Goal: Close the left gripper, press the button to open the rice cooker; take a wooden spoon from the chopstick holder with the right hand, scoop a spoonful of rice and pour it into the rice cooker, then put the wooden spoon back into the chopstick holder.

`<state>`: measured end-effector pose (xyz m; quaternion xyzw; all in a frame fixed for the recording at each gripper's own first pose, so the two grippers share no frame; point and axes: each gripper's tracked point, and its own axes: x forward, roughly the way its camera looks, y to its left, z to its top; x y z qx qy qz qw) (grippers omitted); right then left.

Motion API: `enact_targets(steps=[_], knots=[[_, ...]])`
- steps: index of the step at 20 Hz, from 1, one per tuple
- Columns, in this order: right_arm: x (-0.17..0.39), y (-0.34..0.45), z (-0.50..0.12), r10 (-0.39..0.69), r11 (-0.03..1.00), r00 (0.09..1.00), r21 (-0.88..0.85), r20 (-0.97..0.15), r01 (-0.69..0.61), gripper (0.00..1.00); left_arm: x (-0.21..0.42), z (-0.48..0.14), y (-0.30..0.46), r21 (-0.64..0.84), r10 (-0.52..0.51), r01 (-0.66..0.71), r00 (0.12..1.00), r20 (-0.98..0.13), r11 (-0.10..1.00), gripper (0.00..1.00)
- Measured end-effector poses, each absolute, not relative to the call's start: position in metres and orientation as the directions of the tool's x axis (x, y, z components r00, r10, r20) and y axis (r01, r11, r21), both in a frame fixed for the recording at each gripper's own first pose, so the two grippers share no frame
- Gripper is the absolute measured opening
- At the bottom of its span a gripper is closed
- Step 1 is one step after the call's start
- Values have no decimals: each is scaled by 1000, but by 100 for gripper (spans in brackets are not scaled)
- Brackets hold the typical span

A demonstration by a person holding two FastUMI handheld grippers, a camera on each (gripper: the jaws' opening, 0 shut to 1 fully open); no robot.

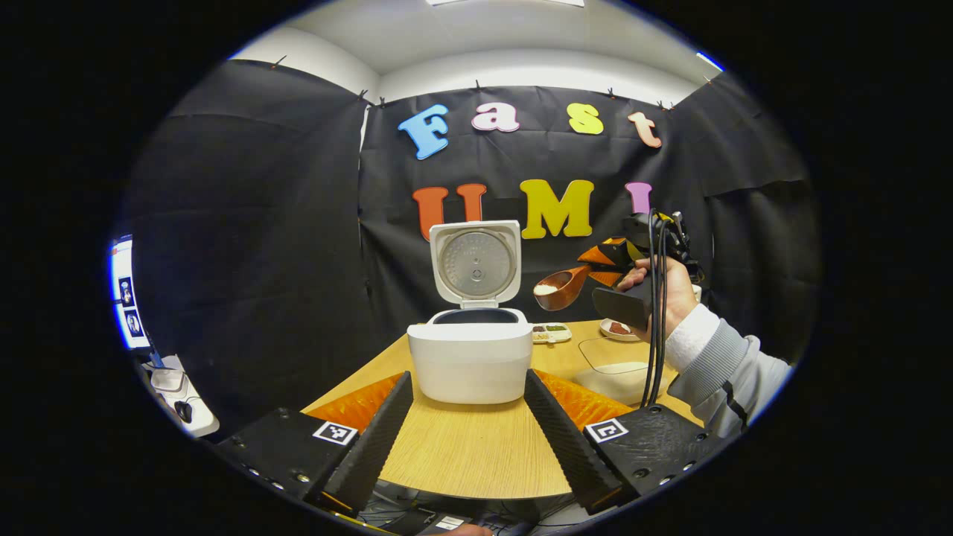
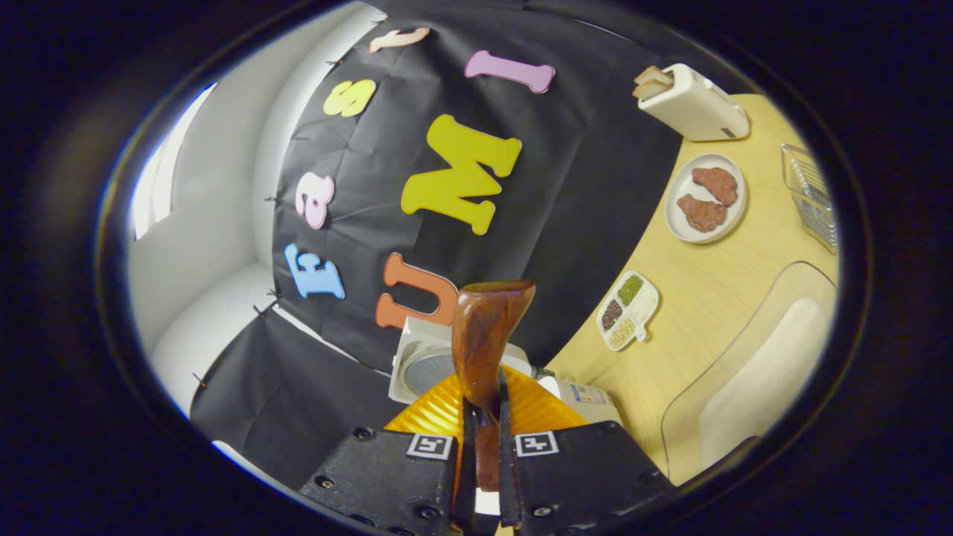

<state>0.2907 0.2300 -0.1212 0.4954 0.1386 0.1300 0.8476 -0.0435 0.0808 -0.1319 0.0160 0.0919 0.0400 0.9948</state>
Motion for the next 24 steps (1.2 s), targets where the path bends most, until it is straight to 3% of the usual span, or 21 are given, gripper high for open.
enact_targets(steps=[9, 14, 18, 24], knots=[[357, 302, -130, 279, 829, 947, 538, -158, -155, 17, -41, -140, 106, 30, 144, -141, 969, -200, 990, 96], [368, 330, -142, 277, 903, 946, 383, -169, -196, 17, -45, -133, 103, 16, 132, -132, 974, -182, 991, 95], [371, 339, -148, 279, 956, 944, 143, -175, -256, 17, -44, -136, 104, 17, 131, -130, 974, -186, 991, 96], [359, 363, -162, 332, 903, 923, -219, -192, -370, 18, -38, -143, 99, 34, 134, -129, 968, -210, 991, 96]])
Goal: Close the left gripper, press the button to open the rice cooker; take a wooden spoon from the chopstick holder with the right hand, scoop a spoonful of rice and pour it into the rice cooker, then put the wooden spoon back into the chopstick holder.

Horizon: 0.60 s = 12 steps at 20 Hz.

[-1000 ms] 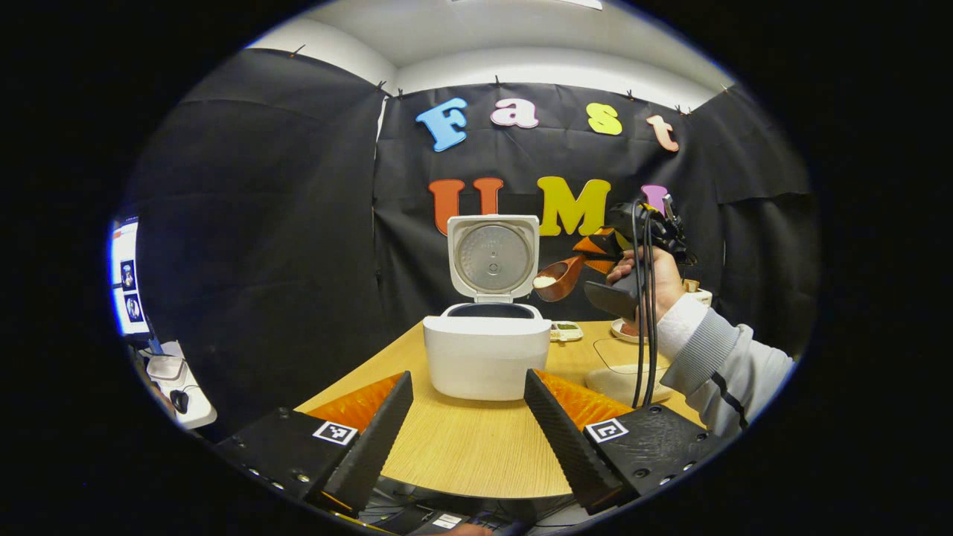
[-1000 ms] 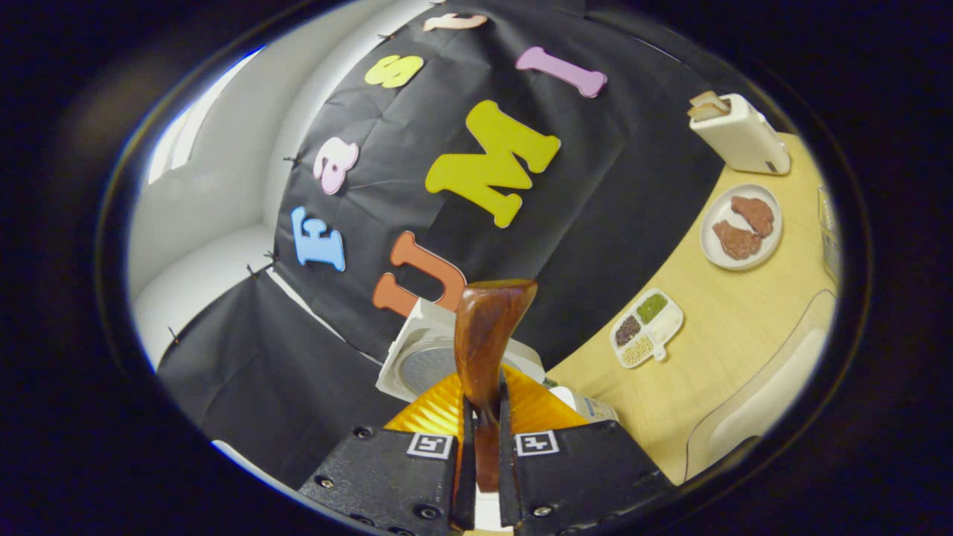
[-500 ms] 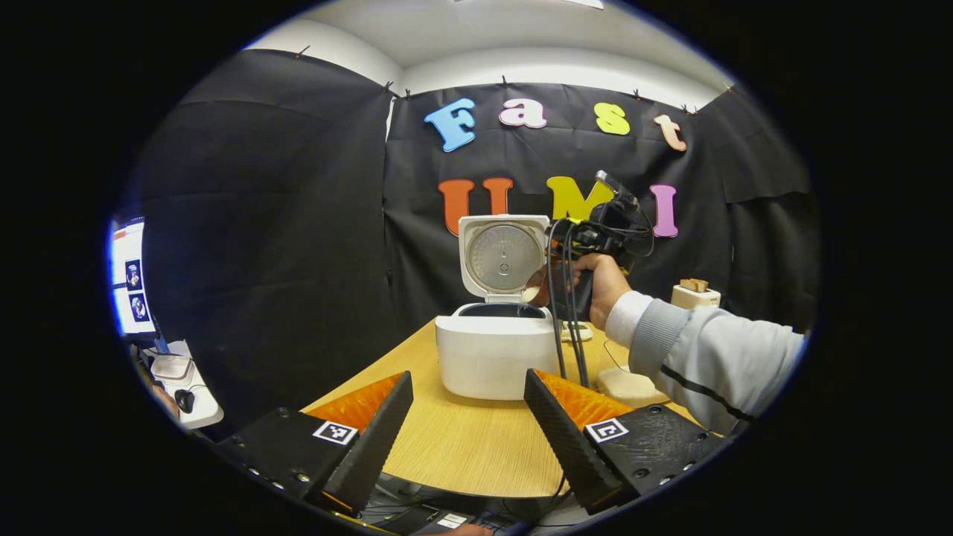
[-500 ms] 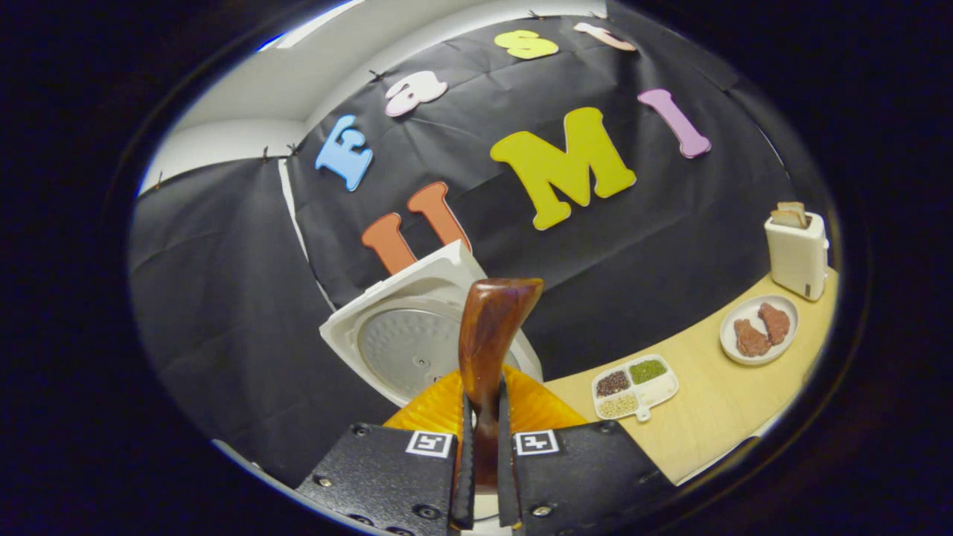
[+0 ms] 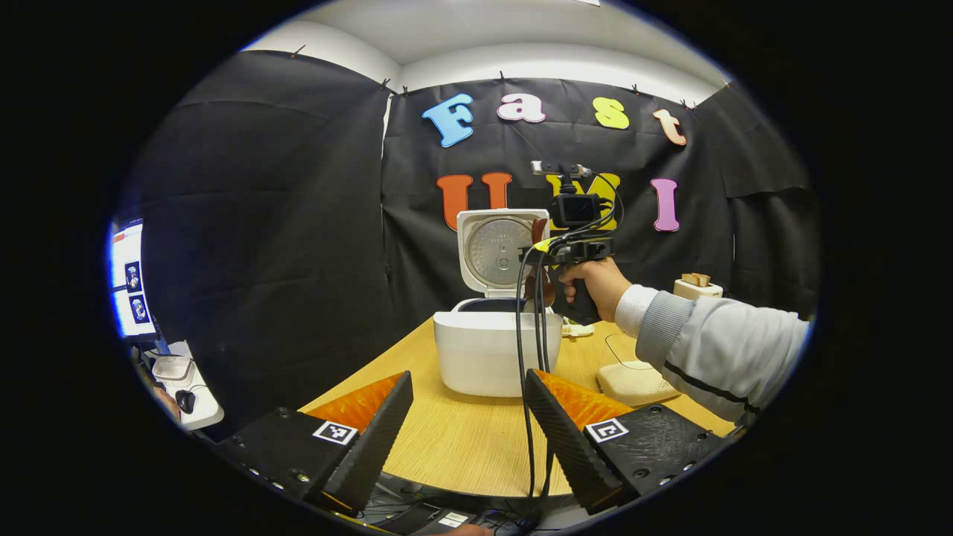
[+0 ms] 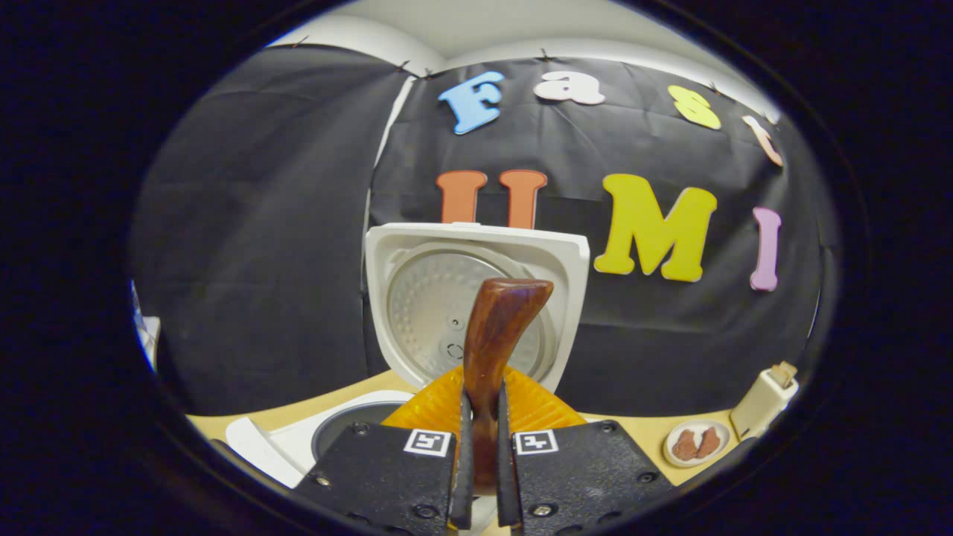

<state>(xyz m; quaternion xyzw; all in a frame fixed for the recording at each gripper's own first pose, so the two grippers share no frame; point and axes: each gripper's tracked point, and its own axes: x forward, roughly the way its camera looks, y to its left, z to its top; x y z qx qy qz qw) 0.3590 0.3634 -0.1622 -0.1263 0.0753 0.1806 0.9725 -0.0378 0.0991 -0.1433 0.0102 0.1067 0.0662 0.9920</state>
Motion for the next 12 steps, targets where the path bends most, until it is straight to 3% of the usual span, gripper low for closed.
enact_targets(steps=[7, 12], knots=[[341, 354, -140, 296, 898, 946, -297, -134, -324, 18, -39, -134, 94, 36, 129, -124, 973, -190, 992, 96], [323, 328, -121, 300, 914, 947, -249, -112, -319, 19, -41, -128, 84, 41, 125, -119, 976, -178, 992, 95]])
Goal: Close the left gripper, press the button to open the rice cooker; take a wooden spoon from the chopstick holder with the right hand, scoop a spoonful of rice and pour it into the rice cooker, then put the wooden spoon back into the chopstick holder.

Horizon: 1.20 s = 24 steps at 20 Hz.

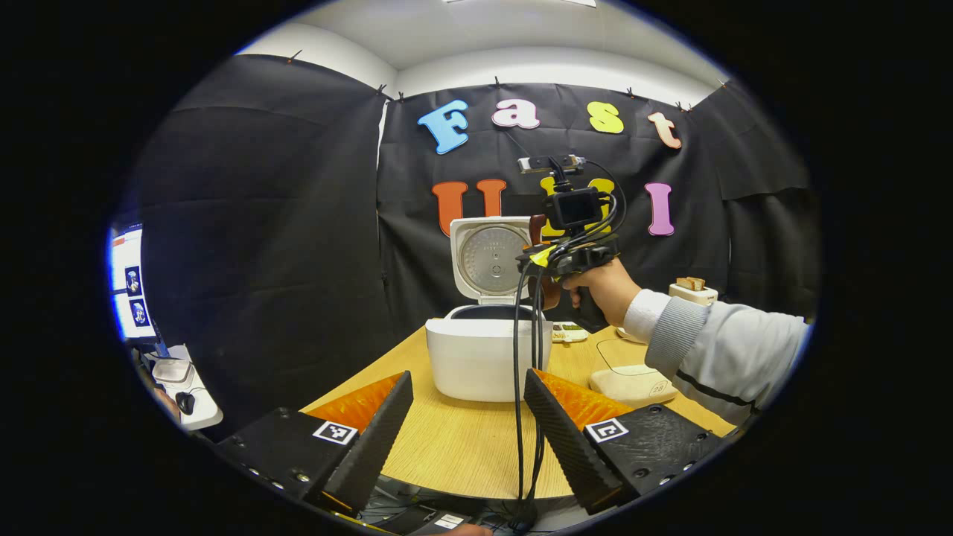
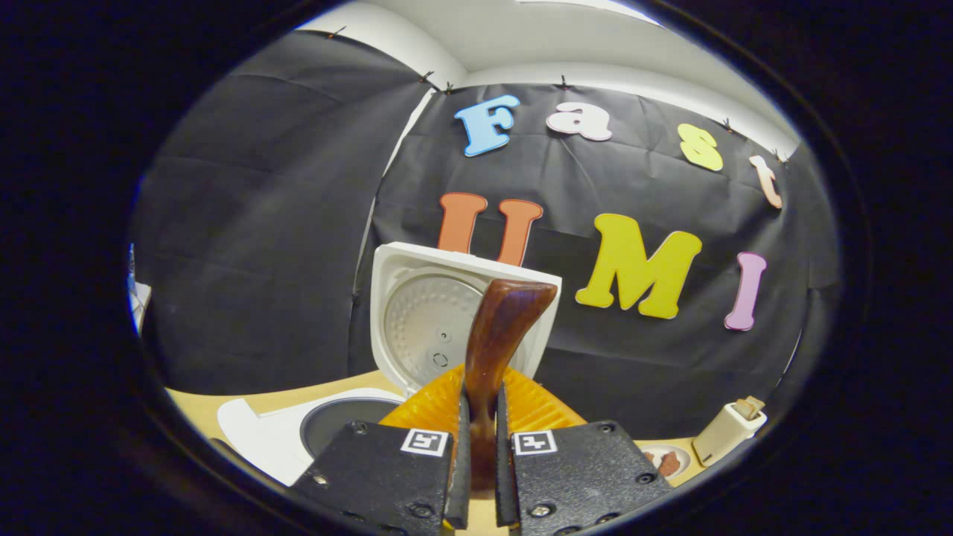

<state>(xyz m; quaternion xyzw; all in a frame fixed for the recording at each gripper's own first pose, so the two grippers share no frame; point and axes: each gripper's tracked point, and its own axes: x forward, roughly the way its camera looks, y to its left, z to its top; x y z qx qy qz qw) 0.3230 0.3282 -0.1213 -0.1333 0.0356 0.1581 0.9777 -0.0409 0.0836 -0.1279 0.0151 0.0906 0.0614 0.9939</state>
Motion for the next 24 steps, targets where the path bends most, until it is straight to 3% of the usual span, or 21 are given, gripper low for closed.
enact_targets(steps=[12, 24], knots=[[280, 184, -75, 173, 963, 983, -196, -64, -183, 19, -60, -90, 33, -27, -30, 28, 996, -80, 999, 95], [232, 22, -75, 24, 995, 996, -93, -83, -32, 19, -52, -98, 17, -20, -54, 52, 993, -101, 998, 96]])
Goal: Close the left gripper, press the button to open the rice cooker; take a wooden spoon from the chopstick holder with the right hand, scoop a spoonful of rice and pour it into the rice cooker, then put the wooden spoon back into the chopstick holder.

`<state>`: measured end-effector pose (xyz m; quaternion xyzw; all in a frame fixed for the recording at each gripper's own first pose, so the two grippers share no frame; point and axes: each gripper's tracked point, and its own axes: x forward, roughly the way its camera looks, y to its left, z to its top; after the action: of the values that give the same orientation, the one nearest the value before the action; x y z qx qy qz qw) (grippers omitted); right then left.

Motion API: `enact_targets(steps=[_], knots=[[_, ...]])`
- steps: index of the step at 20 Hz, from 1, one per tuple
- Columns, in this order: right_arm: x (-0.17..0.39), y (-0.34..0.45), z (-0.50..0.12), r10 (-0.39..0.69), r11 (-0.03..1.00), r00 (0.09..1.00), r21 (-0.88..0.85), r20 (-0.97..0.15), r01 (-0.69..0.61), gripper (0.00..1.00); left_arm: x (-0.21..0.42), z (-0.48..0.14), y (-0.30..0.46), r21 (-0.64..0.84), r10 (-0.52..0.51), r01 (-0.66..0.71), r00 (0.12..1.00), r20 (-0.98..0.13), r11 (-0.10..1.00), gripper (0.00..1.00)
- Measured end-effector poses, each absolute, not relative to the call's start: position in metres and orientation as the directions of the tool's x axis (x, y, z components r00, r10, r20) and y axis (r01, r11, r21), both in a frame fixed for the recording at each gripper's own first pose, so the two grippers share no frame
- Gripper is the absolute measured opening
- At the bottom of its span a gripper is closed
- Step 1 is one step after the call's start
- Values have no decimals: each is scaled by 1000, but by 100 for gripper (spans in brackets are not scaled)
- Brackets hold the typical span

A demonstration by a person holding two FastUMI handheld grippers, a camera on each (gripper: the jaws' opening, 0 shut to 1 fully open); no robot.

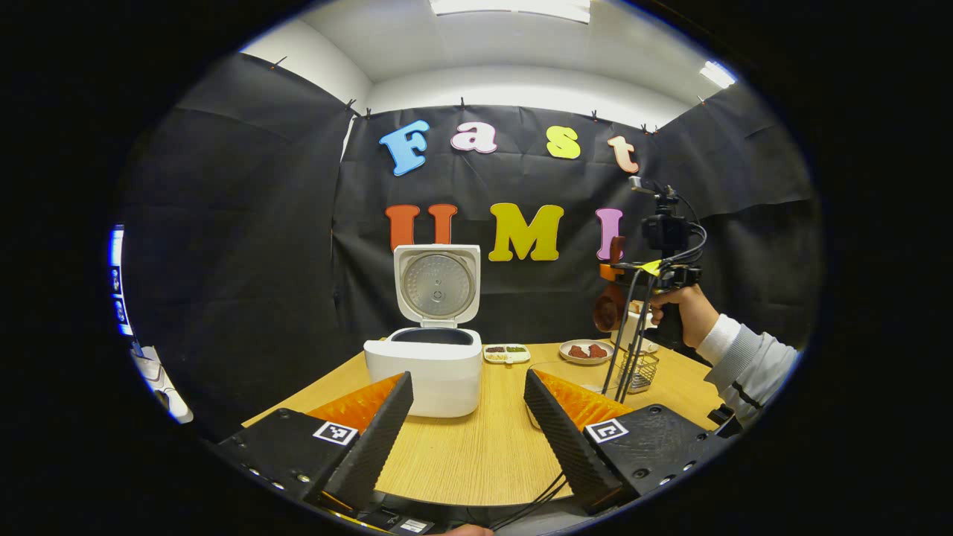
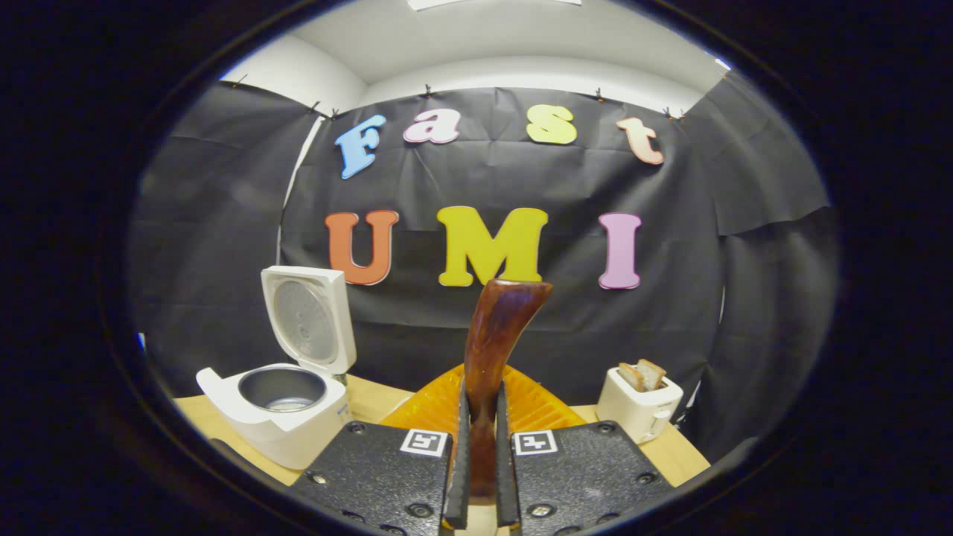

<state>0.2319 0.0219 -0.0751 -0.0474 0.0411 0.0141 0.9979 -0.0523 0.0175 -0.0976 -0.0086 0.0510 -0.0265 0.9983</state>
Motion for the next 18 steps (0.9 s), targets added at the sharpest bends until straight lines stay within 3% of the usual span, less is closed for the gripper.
enact_targets(steps=[7, 14, 18], knots=[[233, -69, -114, -99, 994, 988, -62, -118, 93, 19, -50, -98, 15, 5, -69, 70, 992, -103, 998, 96], [246, -109, -181, -134, 988, 971, 54, -200, 147, 19, -27, -115, -9, -11, -86, 85, 987, -133, 996, 95], [249, -111, -211, -93, 980, 967, 149, -238, 131, 21, -16, -131, -22, -7, -99, 99, 982, -160, 995, 96]])
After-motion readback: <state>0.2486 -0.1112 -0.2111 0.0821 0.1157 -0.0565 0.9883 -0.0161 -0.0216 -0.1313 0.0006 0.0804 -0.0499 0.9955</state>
